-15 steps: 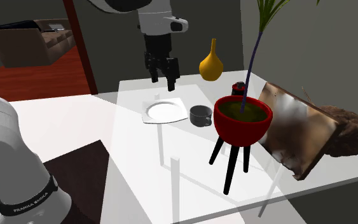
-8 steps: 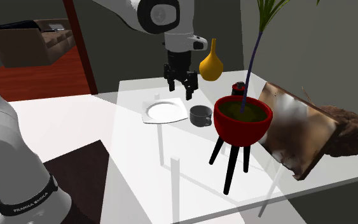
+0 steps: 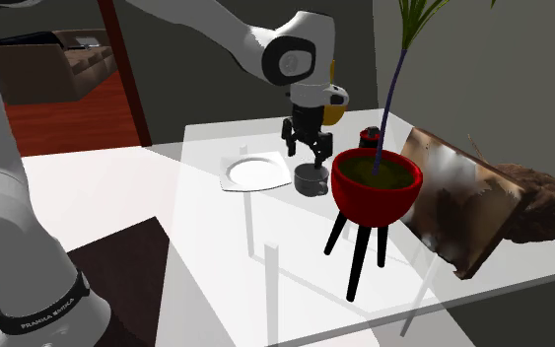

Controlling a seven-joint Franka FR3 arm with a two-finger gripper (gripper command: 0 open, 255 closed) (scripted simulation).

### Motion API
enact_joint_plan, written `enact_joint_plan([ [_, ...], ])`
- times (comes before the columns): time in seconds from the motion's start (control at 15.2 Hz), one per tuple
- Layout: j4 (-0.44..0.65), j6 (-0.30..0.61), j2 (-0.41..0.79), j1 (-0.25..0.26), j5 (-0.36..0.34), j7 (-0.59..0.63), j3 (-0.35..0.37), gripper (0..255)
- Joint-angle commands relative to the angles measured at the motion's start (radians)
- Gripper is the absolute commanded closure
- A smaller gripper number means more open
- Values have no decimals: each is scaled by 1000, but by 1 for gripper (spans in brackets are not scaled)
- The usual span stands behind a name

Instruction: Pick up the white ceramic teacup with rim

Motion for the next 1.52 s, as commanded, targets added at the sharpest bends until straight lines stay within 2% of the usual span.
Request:
enact_joint_plan([
  [0.0, 74, 4, 85, -6, 20, -18, 4, 0],
  [0.46, 366, -23, 374, -34, 67, -57, 30, 0],
  [1.06, 347, 51, 429, -38, 76, -66, 36, 0],
  [1.12, 346, 52, 430, -37, 77, -65, 36, 255],
  [1.45, 346, 52, 430, -37, 77, -65, 36, 255],
])
